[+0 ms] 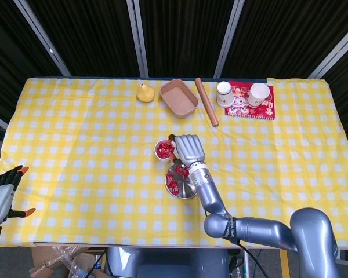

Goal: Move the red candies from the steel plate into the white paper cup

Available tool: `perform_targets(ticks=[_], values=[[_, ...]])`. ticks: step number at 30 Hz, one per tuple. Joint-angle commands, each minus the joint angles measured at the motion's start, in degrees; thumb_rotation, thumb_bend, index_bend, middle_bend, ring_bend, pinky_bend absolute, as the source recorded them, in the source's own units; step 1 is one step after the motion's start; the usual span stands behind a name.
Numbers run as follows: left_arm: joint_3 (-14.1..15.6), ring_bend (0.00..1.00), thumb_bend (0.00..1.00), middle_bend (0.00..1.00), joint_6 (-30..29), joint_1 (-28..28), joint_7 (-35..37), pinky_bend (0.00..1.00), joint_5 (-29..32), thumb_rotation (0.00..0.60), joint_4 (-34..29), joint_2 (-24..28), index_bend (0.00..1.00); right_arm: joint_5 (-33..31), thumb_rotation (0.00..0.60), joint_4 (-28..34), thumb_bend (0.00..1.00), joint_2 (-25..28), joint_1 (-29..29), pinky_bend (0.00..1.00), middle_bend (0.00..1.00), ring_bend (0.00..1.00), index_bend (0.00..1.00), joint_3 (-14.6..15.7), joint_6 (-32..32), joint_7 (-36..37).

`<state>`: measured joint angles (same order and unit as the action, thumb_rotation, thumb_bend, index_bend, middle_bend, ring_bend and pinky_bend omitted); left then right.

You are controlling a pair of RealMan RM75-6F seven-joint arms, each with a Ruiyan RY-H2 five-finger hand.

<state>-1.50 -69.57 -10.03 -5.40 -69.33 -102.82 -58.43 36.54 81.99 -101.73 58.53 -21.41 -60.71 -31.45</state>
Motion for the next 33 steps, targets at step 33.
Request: perform_targets(ticks=[33], values=[[0.17, 0.00, 0.05, 0.00, -0.64, 0.28, 0.13, 0.00, -0.76, 0.600, 0.05, -0.06, 0.00, 1.37, 0.600, 16.20, 0.33, 3.76, -9.68, 0.83, 0.87, 0.91, 0.42, 12.60, -4.57, -3.70]])
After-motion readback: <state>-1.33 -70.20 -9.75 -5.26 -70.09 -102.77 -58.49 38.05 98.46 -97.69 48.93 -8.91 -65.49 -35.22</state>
